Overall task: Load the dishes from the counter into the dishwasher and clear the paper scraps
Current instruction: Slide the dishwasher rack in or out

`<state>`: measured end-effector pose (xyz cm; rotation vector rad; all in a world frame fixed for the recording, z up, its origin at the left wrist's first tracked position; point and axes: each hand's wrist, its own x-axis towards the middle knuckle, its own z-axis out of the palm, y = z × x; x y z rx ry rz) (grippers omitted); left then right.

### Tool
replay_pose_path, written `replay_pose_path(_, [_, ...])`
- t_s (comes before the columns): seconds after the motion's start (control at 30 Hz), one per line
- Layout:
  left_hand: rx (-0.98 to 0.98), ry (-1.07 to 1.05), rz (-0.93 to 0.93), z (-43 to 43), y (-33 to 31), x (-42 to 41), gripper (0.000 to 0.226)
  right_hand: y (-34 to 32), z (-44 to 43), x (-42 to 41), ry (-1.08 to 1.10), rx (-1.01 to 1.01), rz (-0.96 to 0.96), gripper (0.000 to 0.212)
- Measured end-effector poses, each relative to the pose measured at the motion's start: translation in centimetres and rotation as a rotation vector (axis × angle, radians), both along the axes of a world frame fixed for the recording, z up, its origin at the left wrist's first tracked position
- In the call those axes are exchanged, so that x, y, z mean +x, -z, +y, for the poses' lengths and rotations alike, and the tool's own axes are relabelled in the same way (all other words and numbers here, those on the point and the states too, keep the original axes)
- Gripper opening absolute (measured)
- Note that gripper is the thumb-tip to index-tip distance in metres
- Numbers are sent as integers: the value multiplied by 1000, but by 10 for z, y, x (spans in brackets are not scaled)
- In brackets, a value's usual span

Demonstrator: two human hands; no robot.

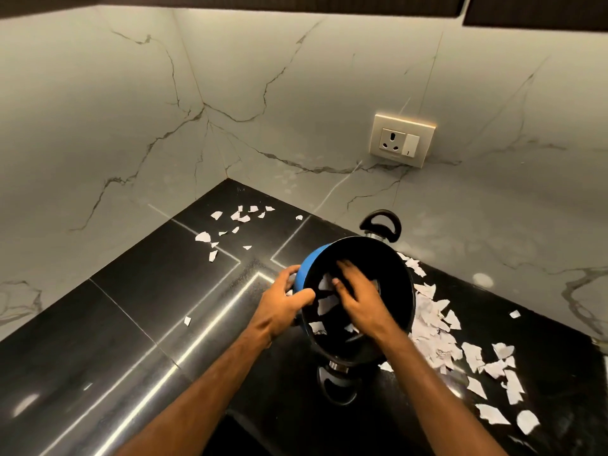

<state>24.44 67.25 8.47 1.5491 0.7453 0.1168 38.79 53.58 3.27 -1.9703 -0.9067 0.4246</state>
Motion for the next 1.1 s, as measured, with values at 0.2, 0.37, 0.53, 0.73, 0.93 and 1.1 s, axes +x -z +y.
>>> replay_pose_path(0.2, [123,-16,-8,5,0,4,60,13,-21,-35,-469,-180,-63,47])
replay_pose_path(0.37, [217,-24,-50,3,5,1,63,24,-51,-7,23,-217,-287,38])
replay_pose_path(0.53, [316,35,-108,-18,5,4,65,38,-46,6,222,-309,-177,52])
replay_pose_path(0.73, [440,-55,-84,-30,18,2,70,53,-36,-24,-30,-283,-17,30])
replay_pose_path(0.93, [588,-62,-59,-26,9,11,73,18,-17,-48,-153,-33,239,36])
replay_pose_path(1.1, [545,-68,-24,-15,10,19,70,2,-32,-36,-251,-106,168,16])
